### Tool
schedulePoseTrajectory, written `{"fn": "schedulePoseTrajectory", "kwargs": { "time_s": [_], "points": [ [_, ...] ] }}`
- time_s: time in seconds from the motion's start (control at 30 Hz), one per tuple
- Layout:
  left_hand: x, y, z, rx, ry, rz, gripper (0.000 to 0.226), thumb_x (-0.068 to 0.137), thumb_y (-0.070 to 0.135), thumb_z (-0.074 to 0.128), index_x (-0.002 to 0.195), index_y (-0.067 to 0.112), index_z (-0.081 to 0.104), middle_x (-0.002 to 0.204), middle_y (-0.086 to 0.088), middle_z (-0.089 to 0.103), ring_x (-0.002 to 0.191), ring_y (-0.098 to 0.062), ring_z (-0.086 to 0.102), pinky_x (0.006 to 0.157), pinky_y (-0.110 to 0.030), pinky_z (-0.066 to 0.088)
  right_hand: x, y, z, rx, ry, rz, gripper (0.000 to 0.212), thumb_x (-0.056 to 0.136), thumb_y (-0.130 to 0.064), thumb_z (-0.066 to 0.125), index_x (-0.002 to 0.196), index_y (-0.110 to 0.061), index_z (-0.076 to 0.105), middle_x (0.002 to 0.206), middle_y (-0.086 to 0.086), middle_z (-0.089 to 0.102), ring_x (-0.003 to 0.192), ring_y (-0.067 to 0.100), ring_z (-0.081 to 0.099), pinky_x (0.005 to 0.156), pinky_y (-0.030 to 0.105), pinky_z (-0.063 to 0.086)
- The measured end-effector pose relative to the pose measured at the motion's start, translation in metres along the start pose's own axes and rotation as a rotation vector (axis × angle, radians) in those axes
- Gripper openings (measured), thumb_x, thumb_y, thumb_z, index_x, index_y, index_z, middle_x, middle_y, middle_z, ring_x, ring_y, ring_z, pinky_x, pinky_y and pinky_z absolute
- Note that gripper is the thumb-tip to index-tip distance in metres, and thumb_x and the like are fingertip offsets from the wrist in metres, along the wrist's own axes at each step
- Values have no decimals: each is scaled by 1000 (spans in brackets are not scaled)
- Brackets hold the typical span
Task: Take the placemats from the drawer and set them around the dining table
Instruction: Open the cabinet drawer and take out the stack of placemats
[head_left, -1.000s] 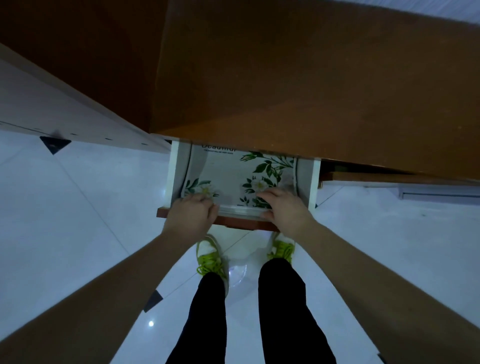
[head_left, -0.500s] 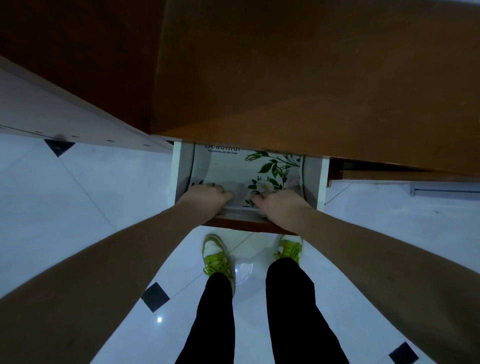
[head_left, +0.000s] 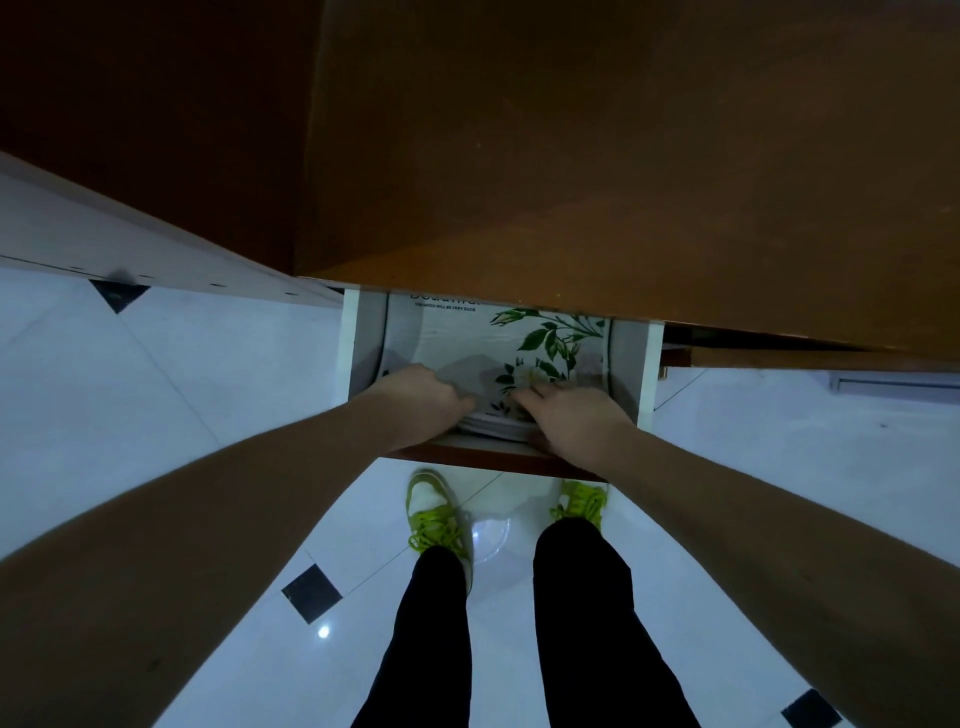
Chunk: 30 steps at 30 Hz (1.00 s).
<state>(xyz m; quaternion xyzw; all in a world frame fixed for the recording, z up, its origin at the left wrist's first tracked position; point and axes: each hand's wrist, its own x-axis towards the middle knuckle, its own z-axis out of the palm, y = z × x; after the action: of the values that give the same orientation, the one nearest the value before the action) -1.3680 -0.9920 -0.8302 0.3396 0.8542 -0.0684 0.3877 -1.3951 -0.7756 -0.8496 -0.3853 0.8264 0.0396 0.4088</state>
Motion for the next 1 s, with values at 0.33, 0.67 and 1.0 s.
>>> {"fn": "schedulePoseTrajectory", "kwargs": {
  "time_s": [0.33,0.67,1.0],
  "points": [
    [-11,-6,24,-31,272,-40,57,86,6,61,140,8,43,116,-18,64,95,-35,66,63,-43,57,12,-9,-7,230,20,99,90,88,-59,57,155,-23,8,157,11,27,136,33,39,105,49,42],
    [-14,-17,8,-224,357,-193,59,98,49,41,149,24,27,144,-3,49,125,-23,51,99,-42,44,5,-15,-47,-37,139,166,41,90,-7,54,130,-12,45,96,7,68,75,27,66,55,33,45],
    [-53,-2,-14,-332,473,-299,61,78,14,71,133,28,48,96,-2,70,75,-25,68,56,-29,49,-59,-26,-85,14,368,71,33,84,-26,66,117,-22,61,70,-3,61,53,19,51,43,21,29]
  ]
}}
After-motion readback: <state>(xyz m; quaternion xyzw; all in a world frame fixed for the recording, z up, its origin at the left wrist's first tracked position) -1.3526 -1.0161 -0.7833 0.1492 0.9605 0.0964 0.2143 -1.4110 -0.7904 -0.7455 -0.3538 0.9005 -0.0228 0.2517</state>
